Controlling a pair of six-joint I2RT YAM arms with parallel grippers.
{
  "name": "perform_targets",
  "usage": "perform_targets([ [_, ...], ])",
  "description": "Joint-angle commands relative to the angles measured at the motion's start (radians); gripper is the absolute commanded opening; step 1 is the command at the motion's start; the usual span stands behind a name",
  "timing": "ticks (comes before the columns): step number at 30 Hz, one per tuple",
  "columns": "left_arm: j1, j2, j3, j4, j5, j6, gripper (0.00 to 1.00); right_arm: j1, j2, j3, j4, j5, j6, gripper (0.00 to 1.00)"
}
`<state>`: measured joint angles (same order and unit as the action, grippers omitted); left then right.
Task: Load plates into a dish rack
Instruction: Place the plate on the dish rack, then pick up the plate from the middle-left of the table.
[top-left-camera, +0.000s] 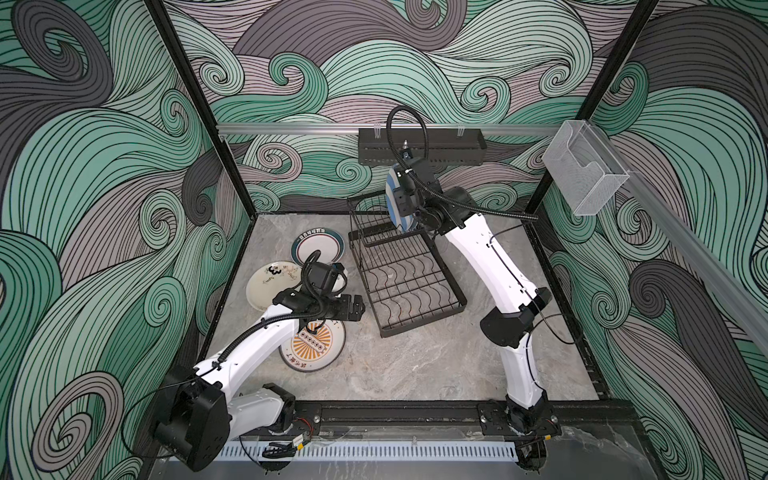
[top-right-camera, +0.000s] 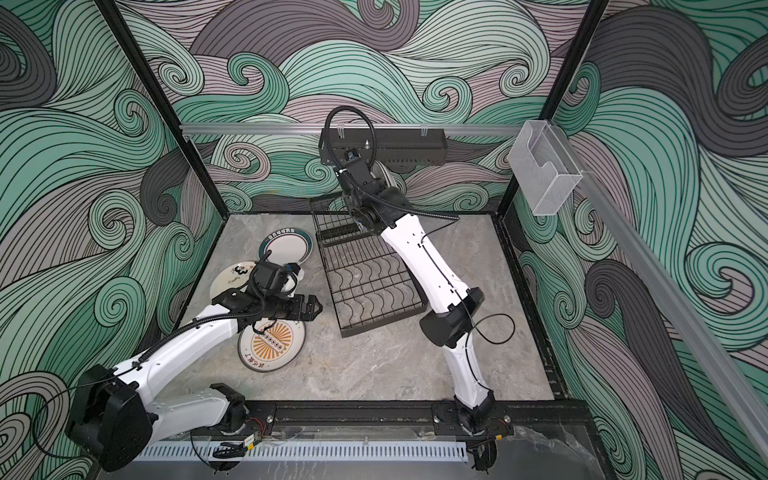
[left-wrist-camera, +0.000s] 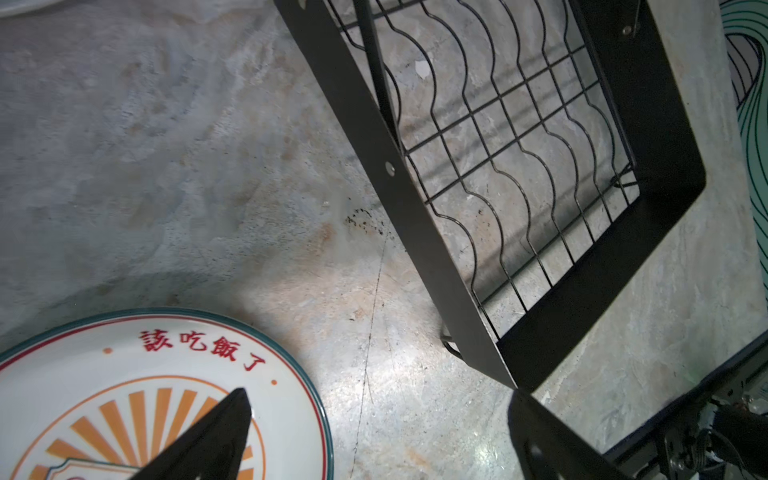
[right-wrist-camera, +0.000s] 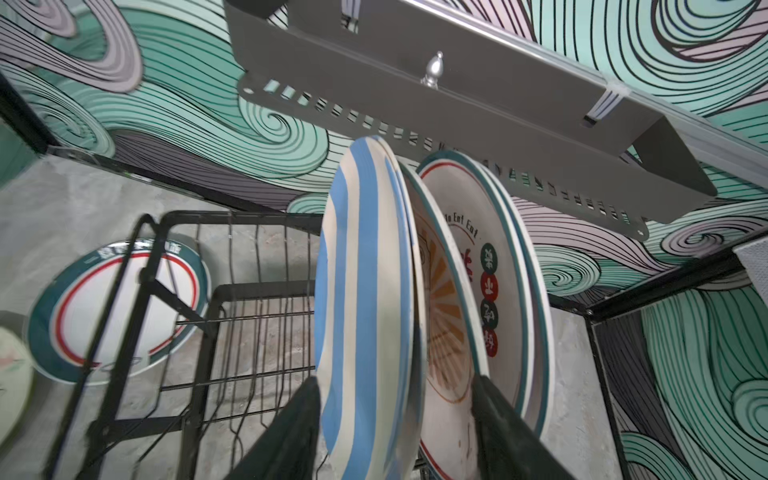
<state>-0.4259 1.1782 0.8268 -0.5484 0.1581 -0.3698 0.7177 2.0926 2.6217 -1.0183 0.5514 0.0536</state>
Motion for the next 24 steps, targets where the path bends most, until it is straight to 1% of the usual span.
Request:
perform_targets([
  [1,0.042,-0.045,0.048,-0.049,-0.045,-0.006,0.99,-0.004,-0.143,-0.026,-0.007,-0.135,-0.001,0.67],
  [3,0.065,-0.065,0.047,-0.048,-0.061,-0.015,0.99,-0.006,-0.208,-0.073,-0.006,-0.197,-0.009,0.73],
  [6,0.101,-0.100,0.039,-0.059,-0.111,-0.031,0.99,-0.010,-0.315,-0.198,0.002,-0.281,-0.017,0.78],
  [9,0.164,-0.151,0.016,-0.065,-0.193,-0.081,0.99,-0.014,-0.452,-0.409,0.054,-0.400,-0.019,0.83],
  [10,0.191,-0.166,-0.003,-0.046,-0.195,-0.091,0.99,-0.016,-0.499,-0.491,0.082,-0.452,-0.012,0.84],
  [12,0.238,-0.181,-0.008,-0.062,-0.206,-0.114,0.99,-0.018,-0.563,-0.623,0.138,-0.575,0.015,0.85],
  [13,0.257,-0.183,-0.009,-0.077,-0.221,-0.122,0.99,-0.017,-0.584,-0.684,0.163,-0.658,0.034,0.85],
  [16,0.313,-0.204,-0.021,-0.127,-0.288,-0.138,0.99,-0.015,-0.616,-0.847,0.230,-0.908,0.086,0.84],
  [17,0.338,-0.220,-0.036,-0.132,-0.308,-0.143,0.99,-0.011,-0.620,-0.899,0.258,-0.967,0.101,0.83],
  [19,0.395,-0.246,-0.068,-0.142,-0.316,-0.164,0.99,0.013,-0.616,-0.980,0.279,-0.995,0.090,0.82],
  [20,0.420,-0.256,-0.086,-0.131,-0.298,-0.179,0.99,0.034,-0.612,-1.017,0.280,-0.990,0.073,0.82],
  [22,0.452,-0.264,-0.114,-0.129,-0.278,-0.213,0.99,0.074,-0.596,-1.071,0.298,-0.984,0.060,0.82],
  [24,0.473,-0.271,-0.147,-0.131,-0.290,-0.244,0.99,0.115,-0.573,-1.107,0.328,-1.002,0.074,0.82],
])
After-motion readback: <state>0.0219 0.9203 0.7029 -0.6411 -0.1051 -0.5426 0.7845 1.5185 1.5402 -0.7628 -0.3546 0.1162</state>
